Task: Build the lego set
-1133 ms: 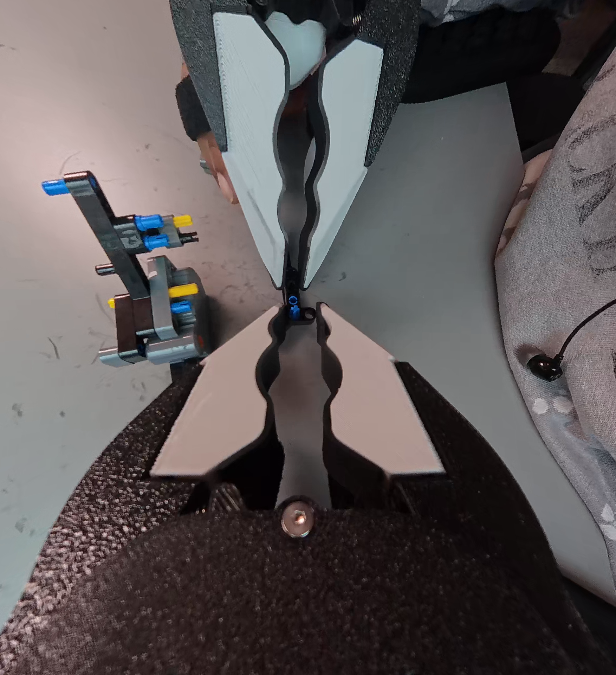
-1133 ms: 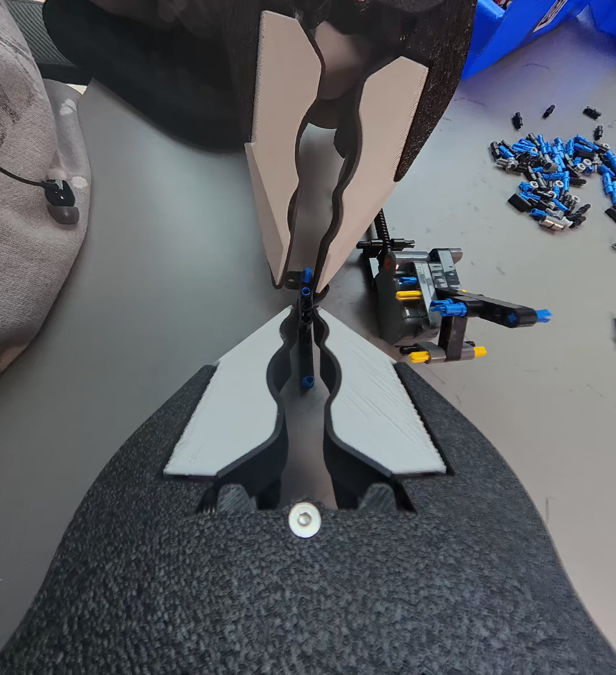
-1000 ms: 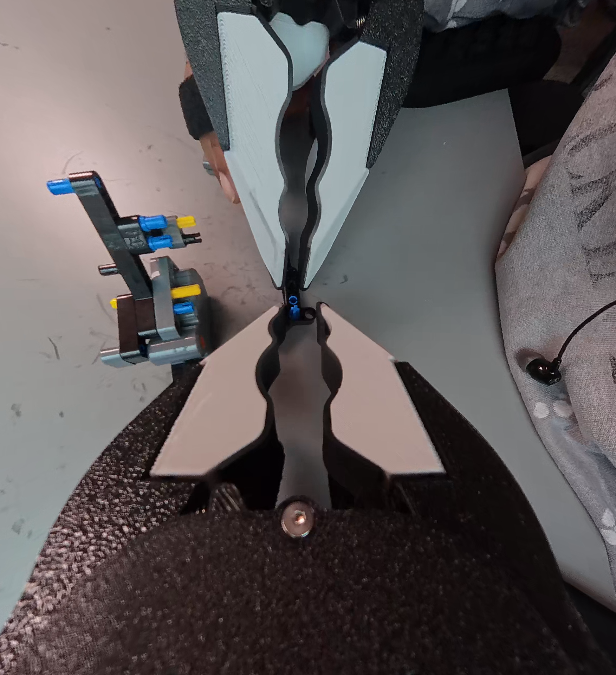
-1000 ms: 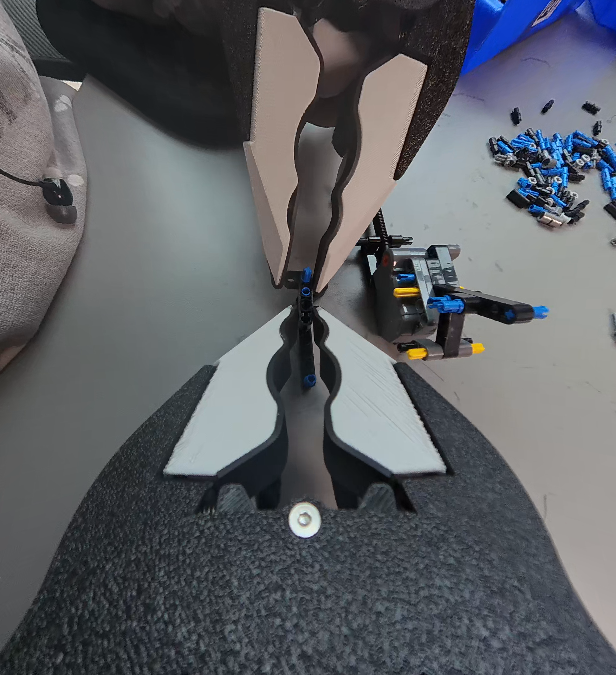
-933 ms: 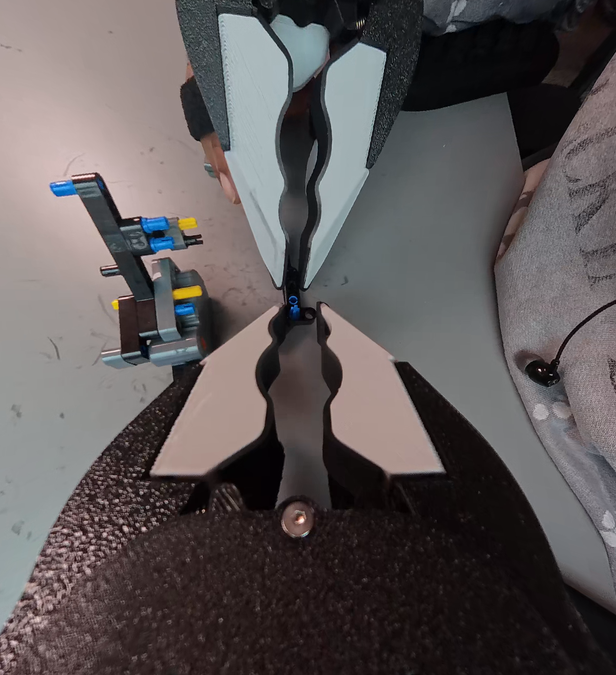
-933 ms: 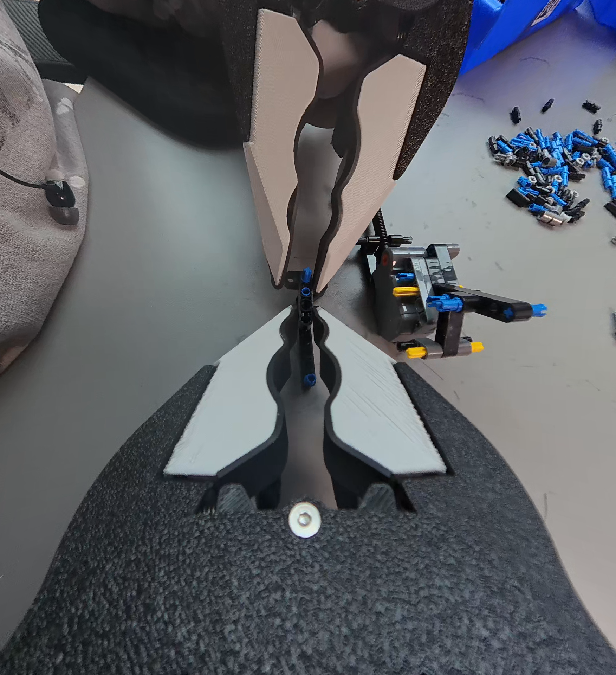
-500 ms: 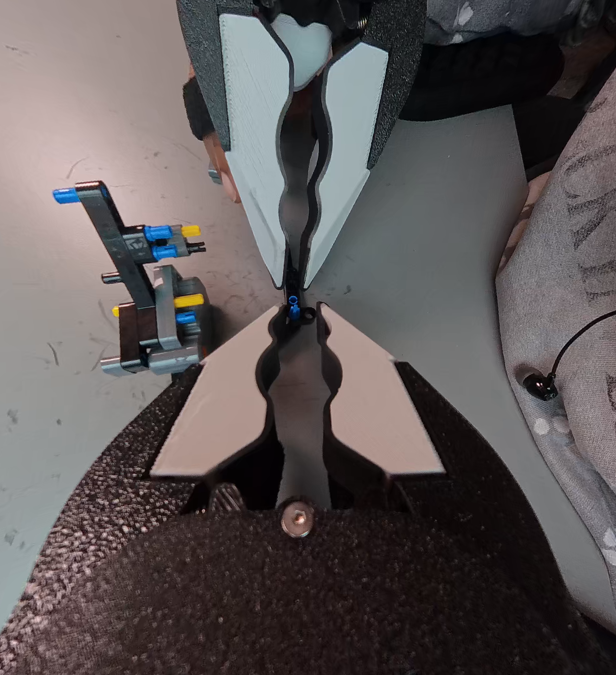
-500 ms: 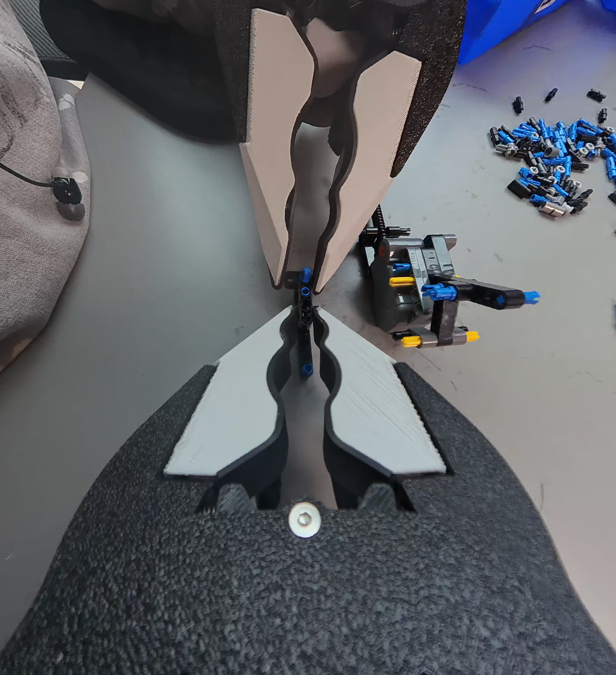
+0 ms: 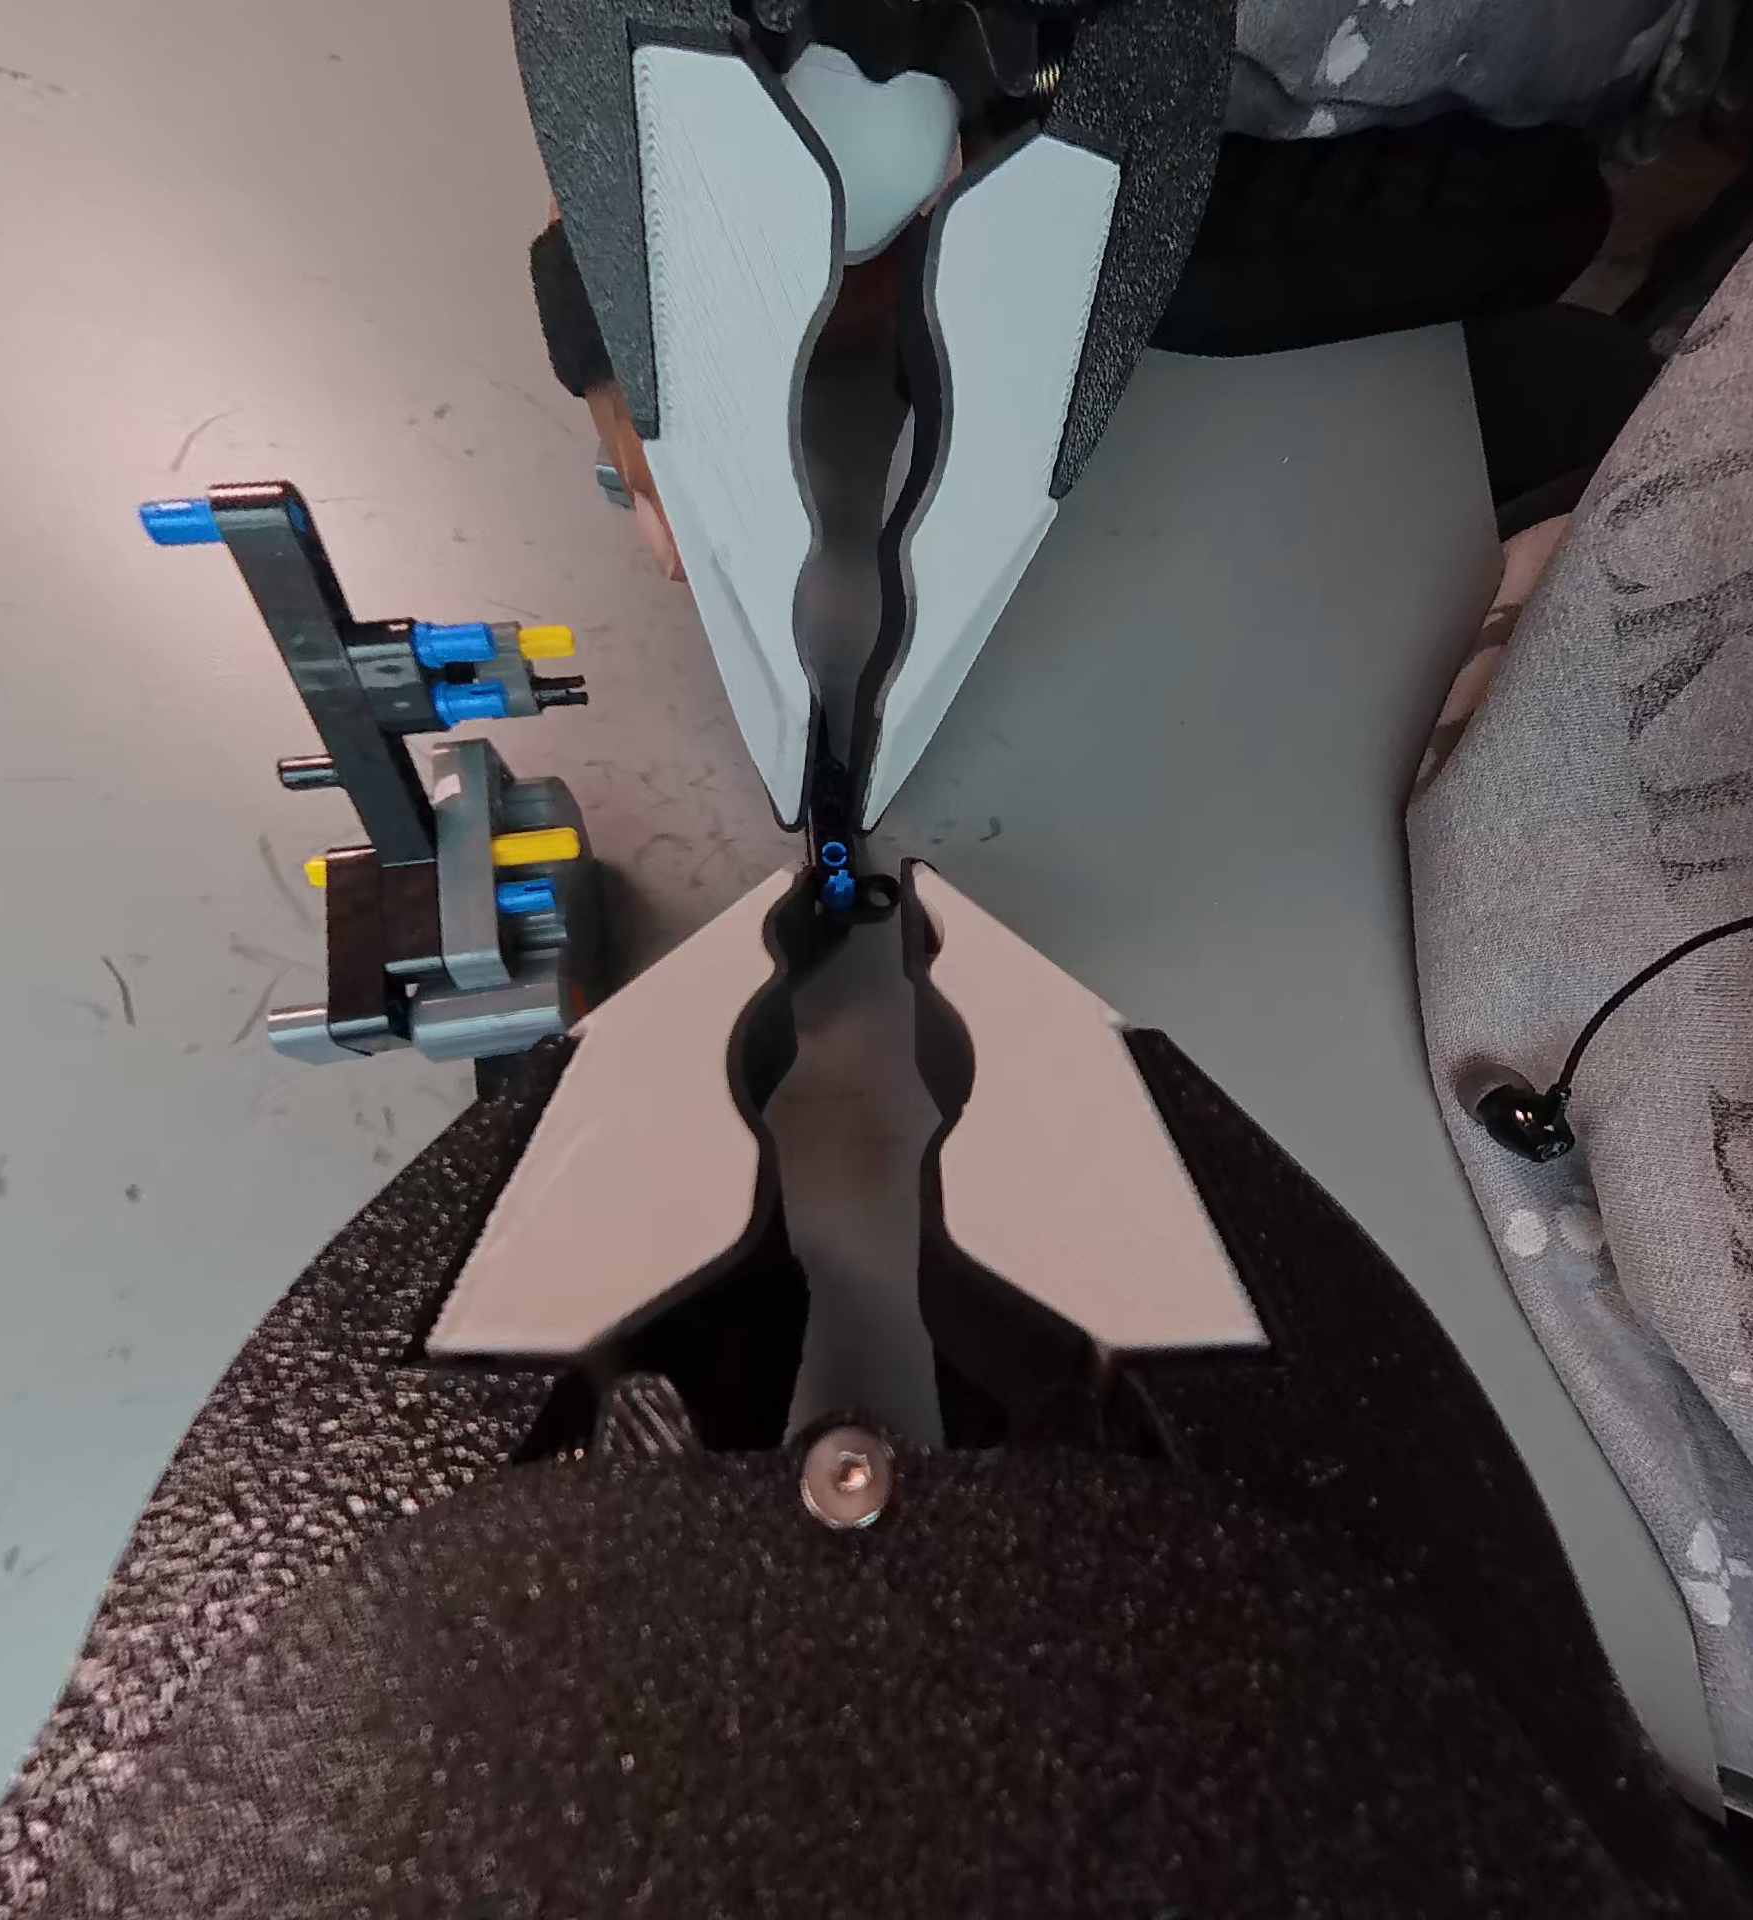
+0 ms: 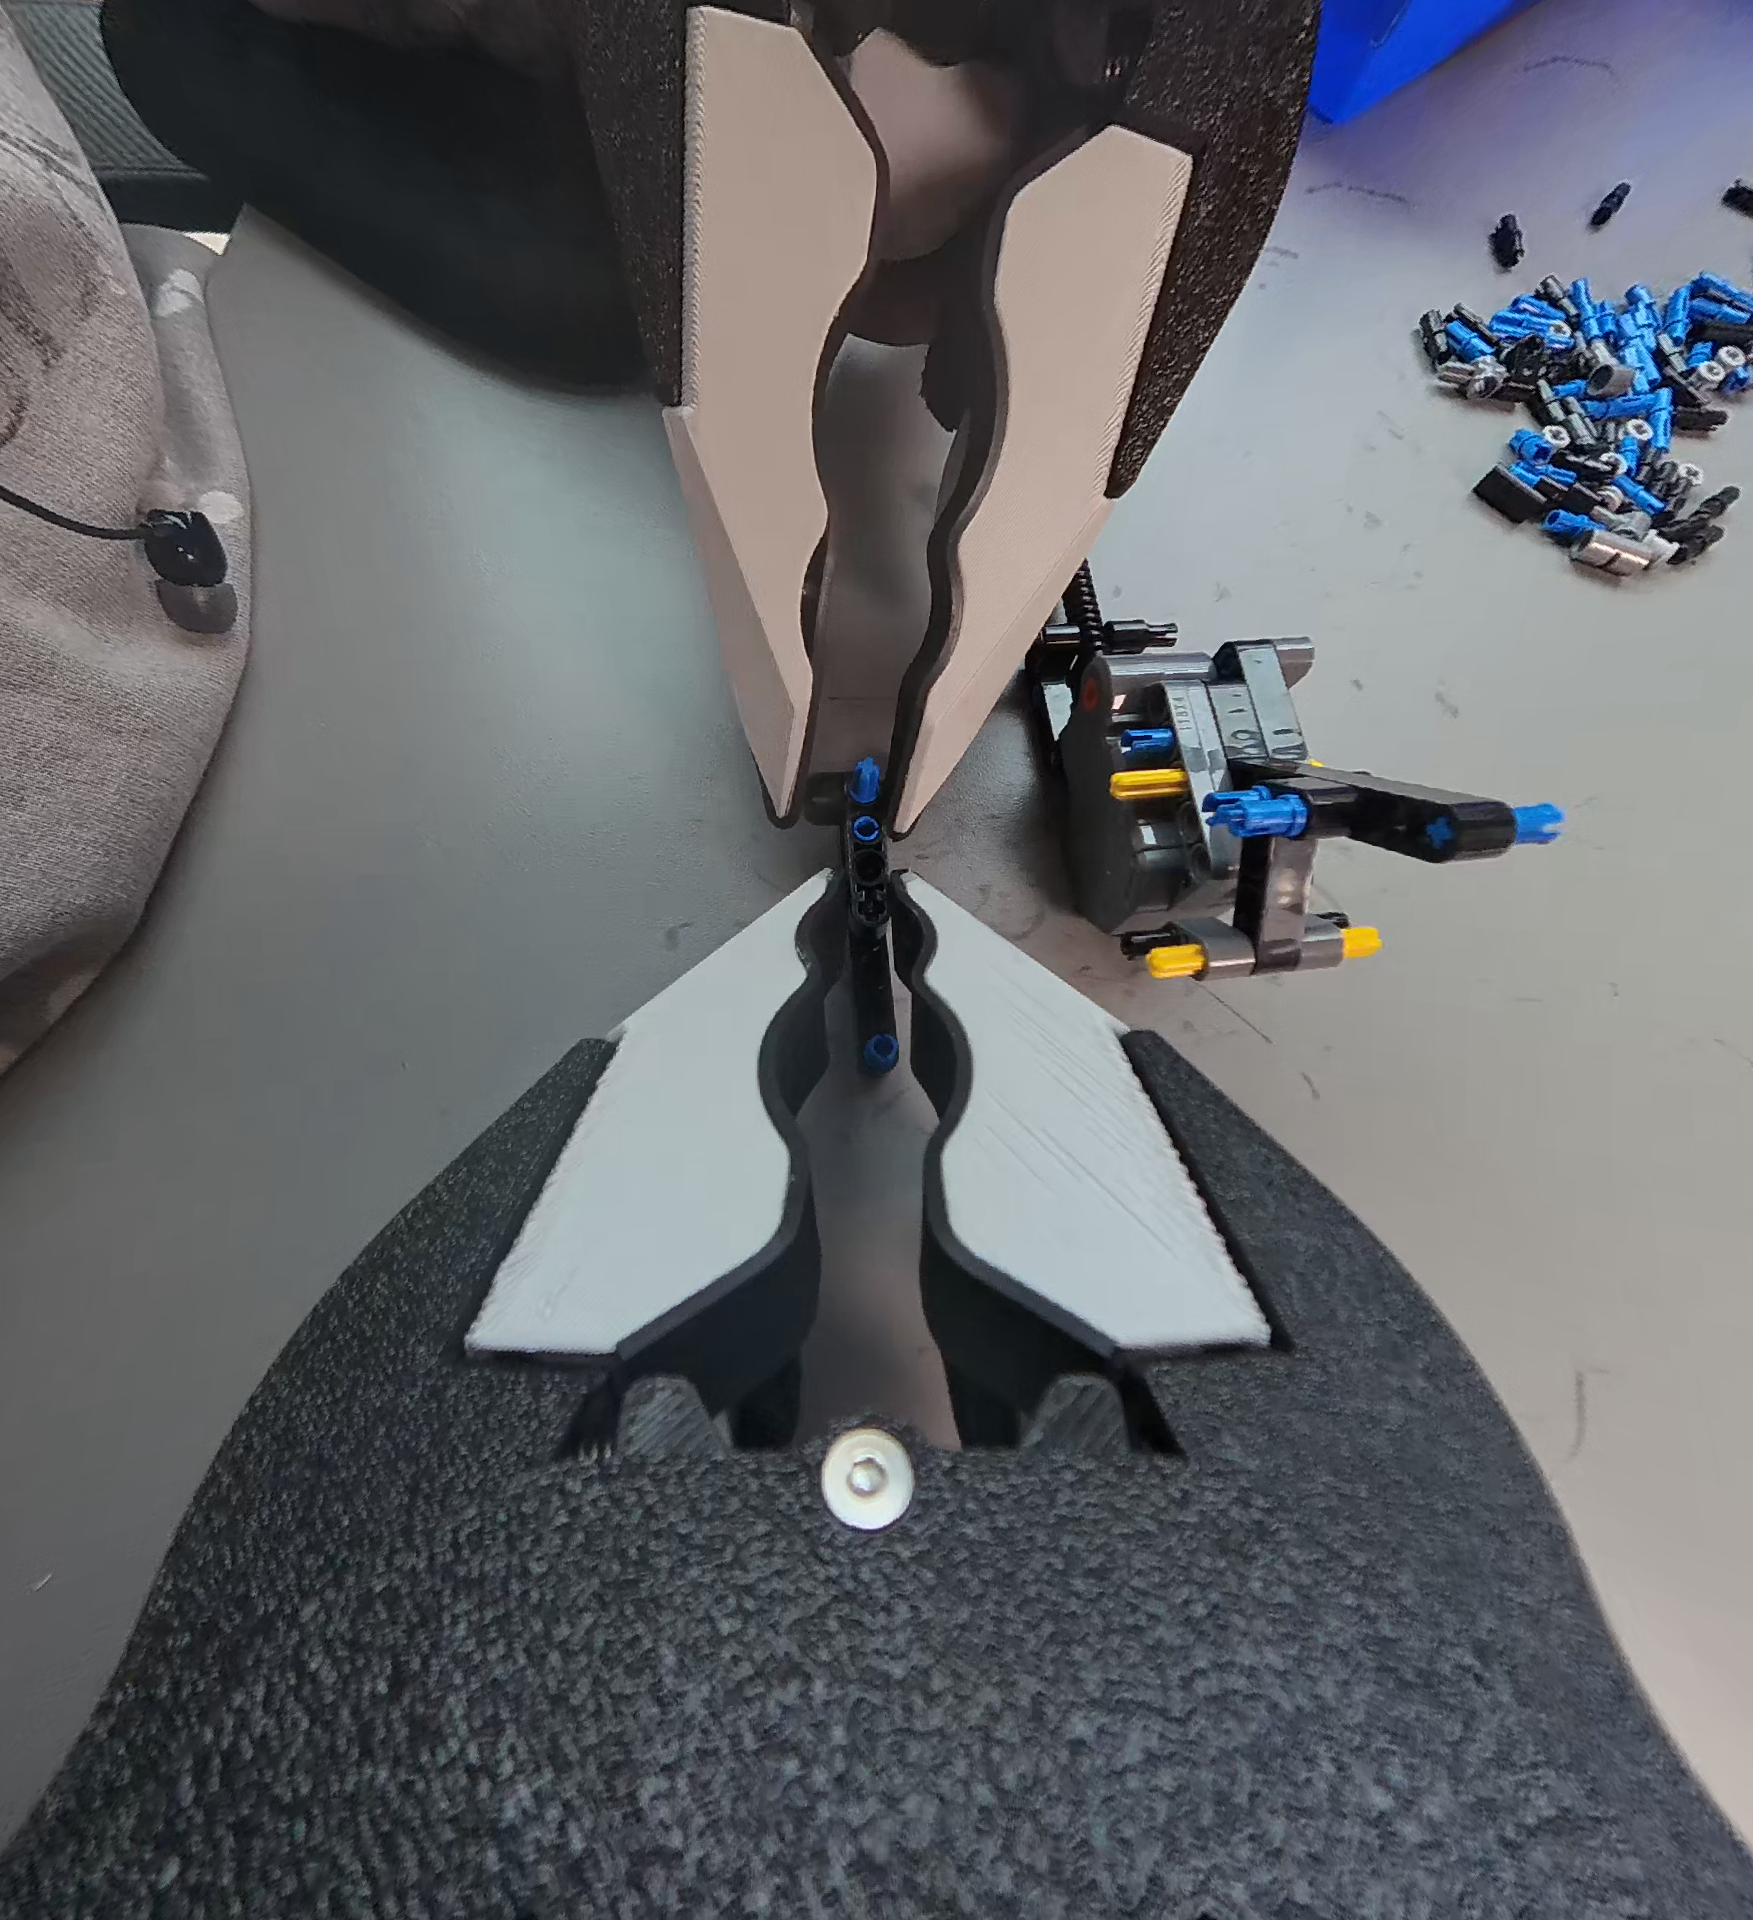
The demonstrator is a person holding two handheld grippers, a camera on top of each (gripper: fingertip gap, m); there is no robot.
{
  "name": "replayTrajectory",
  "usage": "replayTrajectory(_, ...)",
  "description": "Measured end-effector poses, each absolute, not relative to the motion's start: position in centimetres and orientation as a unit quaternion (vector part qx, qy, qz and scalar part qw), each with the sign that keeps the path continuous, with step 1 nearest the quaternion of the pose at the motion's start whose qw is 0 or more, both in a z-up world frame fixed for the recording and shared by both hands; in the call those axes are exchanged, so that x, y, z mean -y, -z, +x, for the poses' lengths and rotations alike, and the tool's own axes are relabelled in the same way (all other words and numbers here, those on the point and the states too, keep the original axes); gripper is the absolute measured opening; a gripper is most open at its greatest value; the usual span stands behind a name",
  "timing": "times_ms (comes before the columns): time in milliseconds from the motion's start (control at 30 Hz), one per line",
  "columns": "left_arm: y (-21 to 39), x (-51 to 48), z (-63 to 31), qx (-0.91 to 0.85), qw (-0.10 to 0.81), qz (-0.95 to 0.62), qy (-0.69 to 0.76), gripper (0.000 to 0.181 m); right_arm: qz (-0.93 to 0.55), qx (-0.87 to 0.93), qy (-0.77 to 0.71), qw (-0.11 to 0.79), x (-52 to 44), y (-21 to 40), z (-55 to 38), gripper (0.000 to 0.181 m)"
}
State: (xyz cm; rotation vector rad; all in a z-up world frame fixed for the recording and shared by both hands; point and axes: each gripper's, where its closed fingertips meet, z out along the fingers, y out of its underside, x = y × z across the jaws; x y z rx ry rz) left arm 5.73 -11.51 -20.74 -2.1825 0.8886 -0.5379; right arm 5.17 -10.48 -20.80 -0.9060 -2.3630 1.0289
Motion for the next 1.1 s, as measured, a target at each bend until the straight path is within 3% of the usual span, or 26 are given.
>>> replayTrajectory(333, 20.78, 11.57, 5.81, -0.334, 0.346, -0.851, 0.21, 0.017, -0.325, 0.849, -0.365, 0.2, 10.53, 20.93, 5.15, 0.008)
replayTrajectory(467, 20.79, 11.53, 5.97, -0.333, 0.343, -0.852, 0.213, 0.016, -0.316, 0.848, -0.369, 0.209, 10.62, 20.22, 5.16, 0.017)
replayTrajectory(667, 20.81, 11.49, 5.92, -0.331, 0.341, -0.854, 0.212, 0.017, -0.312, 0.855, -0.356, 0.212, 10.48, 20.56, 5.27, 0.008)
replayTrajectory(1100, 20.9, 11.26, 6.04, -0.321, 0.345, -0.854, 0.221, 0.017, -0.324, 0.853, -0.357, 0.201, 10.47, 20.64, 5.39, 0.008)
